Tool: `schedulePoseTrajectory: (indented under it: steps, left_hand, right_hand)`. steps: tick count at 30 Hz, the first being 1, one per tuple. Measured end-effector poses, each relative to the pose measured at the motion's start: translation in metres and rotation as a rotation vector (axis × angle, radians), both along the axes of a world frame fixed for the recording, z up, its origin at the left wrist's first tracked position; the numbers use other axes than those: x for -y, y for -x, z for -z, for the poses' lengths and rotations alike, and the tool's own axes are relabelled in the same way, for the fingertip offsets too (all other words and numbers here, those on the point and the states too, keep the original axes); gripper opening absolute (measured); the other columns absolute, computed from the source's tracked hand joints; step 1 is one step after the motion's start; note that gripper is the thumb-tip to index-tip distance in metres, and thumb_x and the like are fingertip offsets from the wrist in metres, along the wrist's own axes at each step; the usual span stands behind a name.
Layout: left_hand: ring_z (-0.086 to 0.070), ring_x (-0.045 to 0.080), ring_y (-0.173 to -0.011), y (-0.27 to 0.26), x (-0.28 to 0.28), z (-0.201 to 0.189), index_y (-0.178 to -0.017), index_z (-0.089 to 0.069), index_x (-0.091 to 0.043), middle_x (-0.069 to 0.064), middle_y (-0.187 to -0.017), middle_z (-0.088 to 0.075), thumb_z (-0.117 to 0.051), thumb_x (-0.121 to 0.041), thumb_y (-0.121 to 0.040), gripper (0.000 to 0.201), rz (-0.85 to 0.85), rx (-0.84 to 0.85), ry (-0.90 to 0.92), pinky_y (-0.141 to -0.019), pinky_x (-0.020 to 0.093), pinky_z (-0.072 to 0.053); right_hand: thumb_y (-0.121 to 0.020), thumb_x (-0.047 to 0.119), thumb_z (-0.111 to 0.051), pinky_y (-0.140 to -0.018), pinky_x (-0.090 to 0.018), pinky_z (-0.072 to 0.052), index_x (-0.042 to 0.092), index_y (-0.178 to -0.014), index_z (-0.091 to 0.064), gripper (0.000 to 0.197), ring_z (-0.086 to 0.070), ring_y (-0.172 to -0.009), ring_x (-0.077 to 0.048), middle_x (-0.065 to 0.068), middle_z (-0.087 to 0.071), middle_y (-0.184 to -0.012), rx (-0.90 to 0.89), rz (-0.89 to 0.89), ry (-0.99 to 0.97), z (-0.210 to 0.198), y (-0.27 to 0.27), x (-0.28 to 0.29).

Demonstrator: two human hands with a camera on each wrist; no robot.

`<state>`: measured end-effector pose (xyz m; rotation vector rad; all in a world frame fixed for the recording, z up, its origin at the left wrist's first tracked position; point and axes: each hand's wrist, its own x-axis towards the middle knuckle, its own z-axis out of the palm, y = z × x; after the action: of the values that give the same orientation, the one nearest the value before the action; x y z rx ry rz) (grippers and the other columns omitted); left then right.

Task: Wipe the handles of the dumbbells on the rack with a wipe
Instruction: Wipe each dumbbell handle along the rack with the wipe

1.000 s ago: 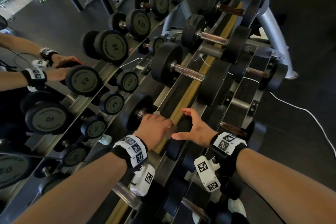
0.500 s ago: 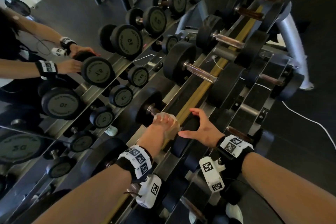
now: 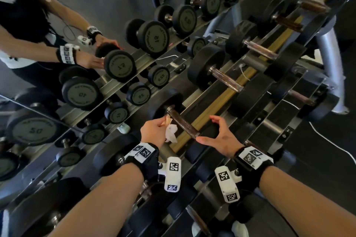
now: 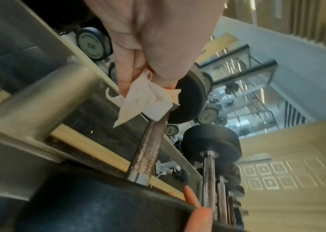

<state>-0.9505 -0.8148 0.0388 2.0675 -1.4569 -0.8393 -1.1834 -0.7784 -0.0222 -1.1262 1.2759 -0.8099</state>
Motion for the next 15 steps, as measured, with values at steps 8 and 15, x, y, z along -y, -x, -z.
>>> schedulePoseTrajectory:
  steps: [8, 15]
  left_hand:
    - [-0.053, -0.005, -0.063, 0.025, 0.009, 0.015, -0.106, -0.076, -0.03, -0.018, -0.076, -0.065, -0.071, -0.036, -0.087, 0.021, -0.361, -0.216, 0.033, -0.049, 0.007, -0.039]
    - [-0.055, -0.013, -0.05, 0.038, 0.005, 0.02, -0.093, -0.075, -0.035, -0.027, -0.051, -0.059, -0.07, -0.046, -0.085, 0.014, -0.315, -0.282, 0.035, -0.041, 0.004, -0.035]
  right_hand:
    - [-0.046, 0.068, -0.087, -0.109, -0.036, -0.039, 0.055, -0.122, -0.034, 0.094, -0.042, -0.13, -0.011, 0.022, -0.04, -0.128, 0.017, -0.012, 0.027, 0.005, 0.002, 0.001]
    - [-0.045, 0.073, -0.085, -0.103, -0.046, -0.05, 0.064, -0.114, -0.036, 0.085, -0.059, -0.117, -0.013, 0.008, -0.052, -0.129, 0.117, -0.052, -0.021, 0.003, 0.007, 0.002]
